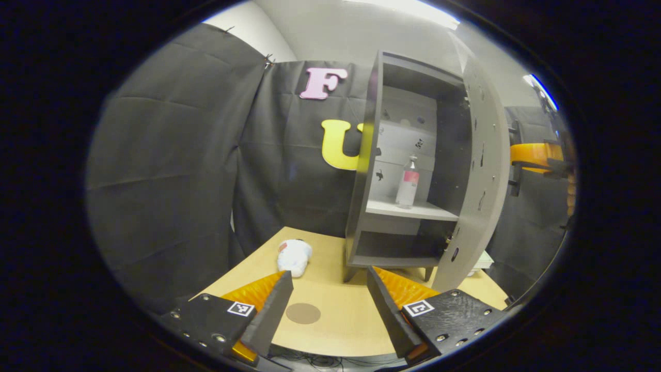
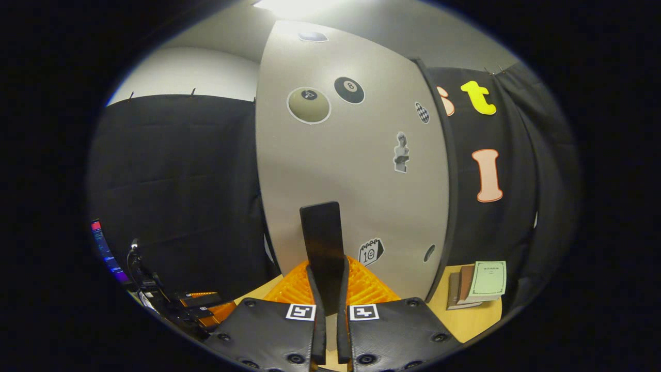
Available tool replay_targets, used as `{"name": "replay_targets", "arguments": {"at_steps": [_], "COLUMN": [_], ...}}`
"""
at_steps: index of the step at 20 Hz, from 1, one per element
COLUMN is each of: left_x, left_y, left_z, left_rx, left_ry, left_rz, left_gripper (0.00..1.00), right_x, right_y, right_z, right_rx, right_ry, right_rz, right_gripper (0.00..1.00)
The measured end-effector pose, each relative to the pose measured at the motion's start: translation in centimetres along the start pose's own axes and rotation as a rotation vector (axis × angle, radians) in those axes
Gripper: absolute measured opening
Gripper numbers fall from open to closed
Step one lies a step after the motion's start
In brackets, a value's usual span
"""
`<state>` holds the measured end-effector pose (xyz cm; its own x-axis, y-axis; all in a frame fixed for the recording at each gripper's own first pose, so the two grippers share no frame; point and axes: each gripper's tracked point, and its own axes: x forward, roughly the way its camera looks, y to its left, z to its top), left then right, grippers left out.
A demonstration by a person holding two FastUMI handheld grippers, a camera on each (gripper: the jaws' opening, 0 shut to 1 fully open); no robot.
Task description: Open the cabinet door with the right hand, grasp the bottle in the cabinet with the left hand and place it on the coaster, then close the cabinet door with the right hand.
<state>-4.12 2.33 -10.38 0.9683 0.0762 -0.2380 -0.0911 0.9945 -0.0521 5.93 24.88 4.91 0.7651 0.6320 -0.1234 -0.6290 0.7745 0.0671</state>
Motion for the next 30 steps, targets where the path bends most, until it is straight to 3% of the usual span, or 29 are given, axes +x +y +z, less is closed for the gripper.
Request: {"name": "replay_targets", "arguments": {"at_steps": [12, 16, 21, 26, 30], "left_x": [3.1, 3.7, 3.2, 3.4, 3.8], "left_y": [-7.0, -9.2, -10.5, -10.0, -10.4], "left_z": [-1.5, -2.7, -3.2, -4.4, -4.4], "left_rx": [0.023, 0.029, 0.034, 0.034, 0.031], "left_ry": [0.031, 0.063, 0.071, 0.106, 0.131], "left_rz": [-0.206, -0.265, -0.302, -0.296, -0.306], "left_gripper": [0.89, 0.89, 0.90, 0.89, 0.89], "right_x": [-1.8, -2.2, -2.7, -3.5, -3.2], "right_y": [-4.1, -4.7, -5.7, -7.3, -7.1], "right_z": [0.2, 0.2, 0.2, 0.2, 0.2], "right_rx": [0.062, 0.123, 0.147, 0.170, 0.188], "right_ry": [-0.028, -0.041, -0.052, -0.074, -0.088], "right_rz": [-0.252, -0.304, -0.345, -0.446, -0.418], "right_gripper": [0.09, 0.08, 0.08, 0.07, 0.08]}}
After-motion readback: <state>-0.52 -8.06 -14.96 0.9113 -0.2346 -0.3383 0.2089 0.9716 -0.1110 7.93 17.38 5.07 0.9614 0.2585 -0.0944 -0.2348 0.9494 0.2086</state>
